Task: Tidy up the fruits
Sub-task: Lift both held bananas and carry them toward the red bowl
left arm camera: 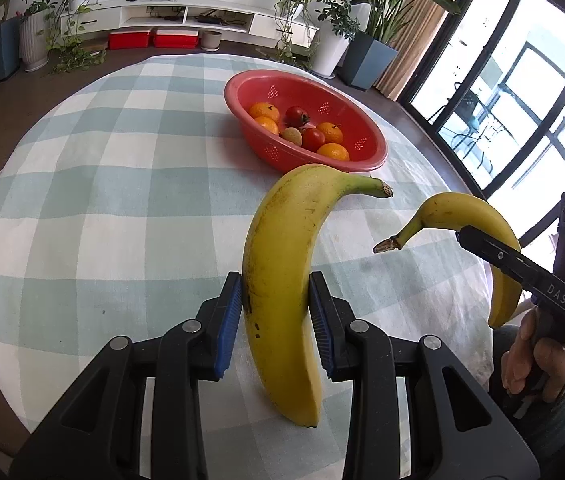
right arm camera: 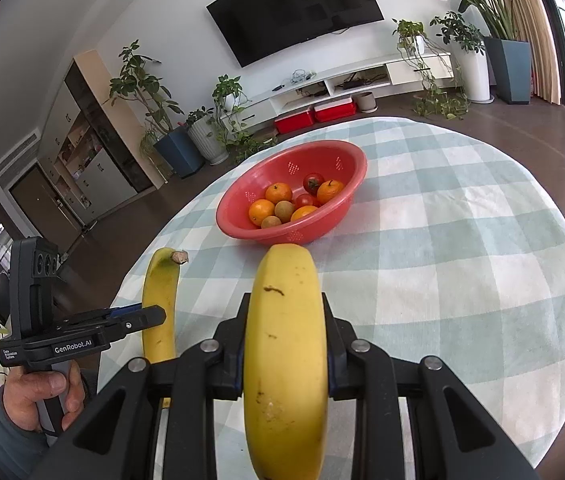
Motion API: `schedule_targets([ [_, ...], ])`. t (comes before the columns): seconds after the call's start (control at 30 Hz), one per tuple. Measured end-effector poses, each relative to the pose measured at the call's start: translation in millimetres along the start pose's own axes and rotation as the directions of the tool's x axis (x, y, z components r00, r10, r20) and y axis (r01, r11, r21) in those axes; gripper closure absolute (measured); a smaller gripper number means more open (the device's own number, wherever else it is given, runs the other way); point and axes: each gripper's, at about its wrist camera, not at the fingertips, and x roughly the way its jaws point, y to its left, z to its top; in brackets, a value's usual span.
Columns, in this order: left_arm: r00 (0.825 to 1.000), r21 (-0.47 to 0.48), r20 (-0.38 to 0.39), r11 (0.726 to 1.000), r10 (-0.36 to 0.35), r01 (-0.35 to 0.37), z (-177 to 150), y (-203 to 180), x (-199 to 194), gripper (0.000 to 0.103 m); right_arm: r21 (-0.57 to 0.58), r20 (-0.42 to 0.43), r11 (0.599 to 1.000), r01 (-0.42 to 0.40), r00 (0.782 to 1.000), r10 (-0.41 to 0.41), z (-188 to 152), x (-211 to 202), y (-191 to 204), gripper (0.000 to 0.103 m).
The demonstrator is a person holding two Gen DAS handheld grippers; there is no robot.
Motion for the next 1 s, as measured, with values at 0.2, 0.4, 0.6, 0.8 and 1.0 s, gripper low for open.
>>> schedule_targets([
  [0.2,1.0,-0.01,0.019,1.0,-0.022,0.022,-0.6,0.0,-4.7,0.072,0.006,0.016,1.0,-0.002,1.0,0.002,0.5,-3.5,-0.9,0.073],
  [0.4,0.999,-0.008,0.039,1.0,-0.029,0.03,1.0,-2.0,-11.4,0.072,0.014,0.017,1.0,0.0,1.0,0.0,0.6,-1.6,-4.1,0.073],
  [0.6,0.997,-0.007,0.067,0.999,-0.047,0.048,1.6,-4.5,-22.7,0.072,0.019,0.031,1.0,-0.004,1.0,0.004,1.3,-3.1,-6.2,0.073],
  [0.8,0.994,0.001,0.09,0.998,-0.056,0.056,4.1,-9.0,-31.6,0.072,0.023,0.034,1.0,-0.002,0.999,0.001,2.4,-2.5,-8.0,0.073],
  [1.0,0.991,0.003,0.106,0.997,-0.078,0.078,7.1,-12.4,-39.5,0.072,0.029,0.047,1.0,-0.001,0.999,-0.001,3.1,-4.8,-10.4,0.073],
])
